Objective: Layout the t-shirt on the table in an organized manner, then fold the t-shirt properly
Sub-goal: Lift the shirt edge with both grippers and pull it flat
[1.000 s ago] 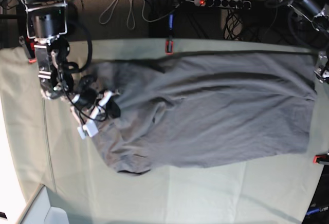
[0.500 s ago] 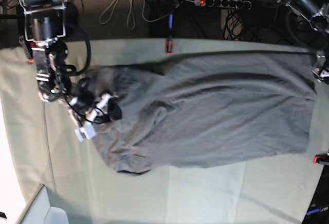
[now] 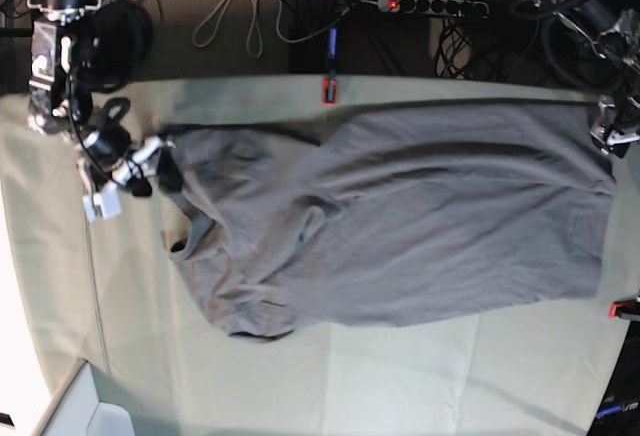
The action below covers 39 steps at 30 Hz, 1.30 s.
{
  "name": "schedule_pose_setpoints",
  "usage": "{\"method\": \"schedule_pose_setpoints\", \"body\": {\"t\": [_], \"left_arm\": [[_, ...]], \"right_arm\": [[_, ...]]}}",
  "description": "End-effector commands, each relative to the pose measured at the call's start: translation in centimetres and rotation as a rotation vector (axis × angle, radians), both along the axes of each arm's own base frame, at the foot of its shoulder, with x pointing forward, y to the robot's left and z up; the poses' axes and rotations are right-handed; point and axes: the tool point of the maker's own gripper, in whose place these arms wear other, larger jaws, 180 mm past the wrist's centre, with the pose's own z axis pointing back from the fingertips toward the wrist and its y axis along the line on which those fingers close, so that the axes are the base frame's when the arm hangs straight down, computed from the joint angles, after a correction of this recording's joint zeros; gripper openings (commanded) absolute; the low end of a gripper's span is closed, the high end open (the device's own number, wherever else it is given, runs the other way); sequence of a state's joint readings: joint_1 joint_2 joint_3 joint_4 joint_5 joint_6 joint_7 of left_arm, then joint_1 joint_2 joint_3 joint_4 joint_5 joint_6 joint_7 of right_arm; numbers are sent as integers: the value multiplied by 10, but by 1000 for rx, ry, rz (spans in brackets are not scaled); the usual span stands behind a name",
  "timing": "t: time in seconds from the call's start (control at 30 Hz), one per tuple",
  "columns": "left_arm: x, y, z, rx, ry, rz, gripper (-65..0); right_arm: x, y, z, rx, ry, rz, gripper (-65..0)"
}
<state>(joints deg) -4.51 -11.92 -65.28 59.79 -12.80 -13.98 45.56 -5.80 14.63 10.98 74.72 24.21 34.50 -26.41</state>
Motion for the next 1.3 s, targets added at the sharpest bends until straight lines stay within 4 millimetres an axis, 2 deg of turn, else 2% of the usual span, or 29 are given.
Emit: {"method": "schedule_pose_setpoints", "body": {"t": [0.0, 0.07, 0.17, 0.37, 0.47, 0.67, 0.77, 1.0, 1.1, 1.2, 1.27], "left_arm": [[-5, -6, -7, -36, 33, -6, -189], [-4, -9, -9, -40, 39, -18, -218], [6, -14, -9, -16, 41, -67, -331], [12, -12, -6, 33, 12, -80, -510], [13, -12, -6, 36, 14, -82, -650], [15, -13, -5, 30, 9, -82, -650], [15, -12, -3, 34, 7, -82, -650], [17, -12, -2, 34, 3, -82, -650], [18, -14, -3, 31, 0, -83, -650], [19, -13, 5, 45, -4, -91, -650], [20, -15, 13, 44, 4, -106, -650]], "right_arm": [[9, -3, 11, 3, -46, -4, -289], [4, -4, 1, 10, -16, -11, -289], [-2, -7, -12, 18, 25, -25, -289], [-8, -7, -18, 21, 44, -26, -294], [-13, -7, -21, 23, 51, -25, -355], [-7, -7, -12, 23, 26, -26, -650], [-6, -6, -1, 11, -8, -16, -650], [-33, -32, 24, -32, -67, -22, -650], [-47, -44, 26, -38, -66, -68, -650], [-62, -58, 29, -64, -62, -104, -650], [-72, -58, 29, -72, -48, -102, -650]]}}
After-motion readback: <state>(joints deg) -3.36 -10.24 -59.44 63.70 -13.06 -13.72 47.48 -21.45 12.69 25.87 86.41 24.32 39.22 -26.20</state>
